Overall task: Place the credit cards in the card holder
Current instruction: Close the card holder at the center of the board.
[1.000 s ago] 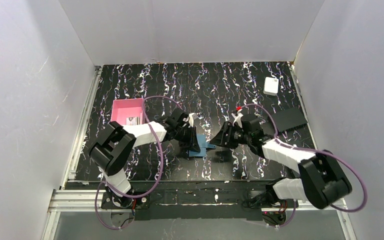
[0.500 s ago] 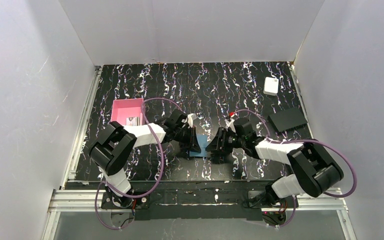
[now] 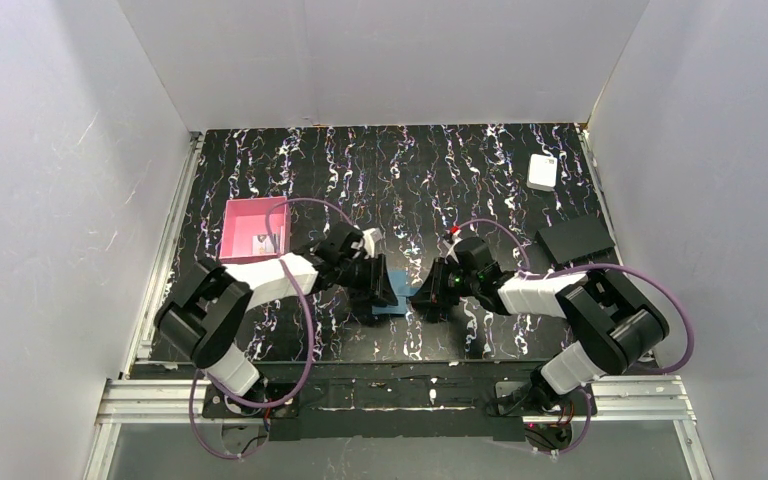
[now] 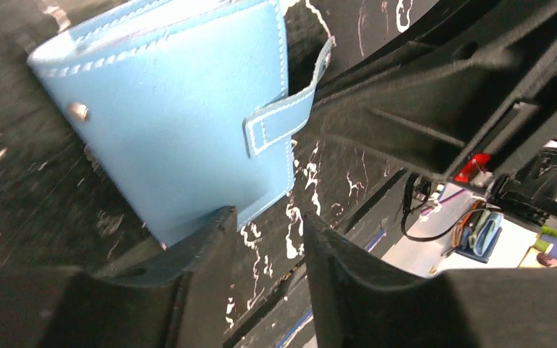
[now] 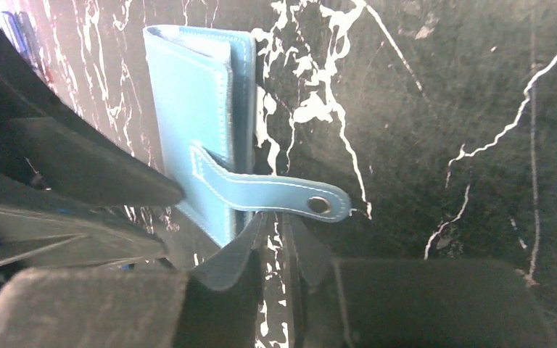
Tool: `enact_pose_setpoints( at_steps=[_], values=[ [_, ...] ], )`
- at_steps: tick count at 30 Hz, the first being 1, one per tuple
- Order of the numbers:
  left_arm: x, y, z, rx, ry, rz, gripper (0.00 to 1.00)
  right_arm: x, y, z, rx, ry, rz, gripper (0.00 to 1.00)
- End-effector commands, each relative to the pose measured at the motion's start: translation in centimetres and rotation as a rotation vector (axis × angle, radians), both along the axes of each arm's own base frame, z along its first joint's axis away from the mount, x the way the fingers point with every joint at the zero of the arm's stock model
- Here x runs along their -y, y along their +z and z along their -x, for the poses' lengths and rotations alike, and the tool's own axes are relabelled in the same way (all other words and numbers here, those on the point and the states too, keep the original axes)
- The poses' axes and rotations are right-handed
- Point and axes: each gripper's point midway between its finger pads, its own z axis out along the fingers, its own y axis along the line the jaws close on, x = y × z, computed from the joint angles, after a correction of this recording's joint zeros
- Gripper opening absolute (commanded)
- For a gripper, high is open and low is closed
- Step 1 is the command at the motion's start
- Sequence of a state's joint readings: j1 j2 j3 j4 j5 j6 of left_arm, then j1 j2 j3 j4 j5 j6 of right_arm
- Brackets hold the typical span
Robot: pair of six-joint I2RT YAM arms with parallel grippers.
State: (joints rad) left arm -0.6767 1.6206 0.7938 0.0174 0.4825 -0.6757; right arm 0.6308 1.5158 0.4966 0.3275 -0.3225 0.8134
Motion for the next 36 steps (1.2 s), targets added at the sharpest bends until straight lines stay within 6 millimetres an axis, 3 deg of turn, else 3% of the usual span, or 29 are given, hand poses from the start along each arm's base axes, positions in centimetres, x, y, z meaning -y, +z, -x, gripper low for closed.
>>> enact_pose_setpoints(
  at_steps=[1, 11, 16, 22, 27, 29, 31, 36],
  values=[
    [-2.6, 1.6, -0.1, 0.004, 0.068, 0.006, 0.44, 0.8, -1.1, -1.5, 0.058, -0.016, 0.099, 0.19],
    [-4.5, 2.0, -1.8, -0.008, 0.175, 0.08, 0.56, -0.6, -0.1, -1.7, 0.083, 0.065, 0.056, 0.22],
    [-4.2, 0.6, -2.2, -0.05, 0.162, 0.077, 0.52, -0.9, 0.5, -1.3, 0.075, 0.093, 0.036, 0.23],
    [-4.1, -1.1, -2.1, -0.093, 0.143, 0.057, 0.39, -1.2, 3.9, -0.2, 0.088, 0.126, -0.01, 0.4],
    [-4.3, -1.4, -1.9, -0.093, 0.147, 0.048, 0.38, -2.4, 6.8, -0.3, 0.125, 0.168, -0.052, 0.42],
    [-4.3, -1.4, -1.9, -0.09, 0.149, 0.047, 0.38, -3.4, 7.1, -0.4, 0.127, 0.194, -0.076, 0.4],
    [-4.3, -1.5, -1.9, -0.093, 0.15, 0.046, 0.38, -4.2, 6.9, -0.9, 0.118, 0.205, -0.092, 0.31],
    [-4.2, -1.5, -1.6, -0.109, 0.144, 0.057, 0.4, -4.9, 4.9, -2.1, 0.115, 0.2, -0.079, 0.18]
  ],
)
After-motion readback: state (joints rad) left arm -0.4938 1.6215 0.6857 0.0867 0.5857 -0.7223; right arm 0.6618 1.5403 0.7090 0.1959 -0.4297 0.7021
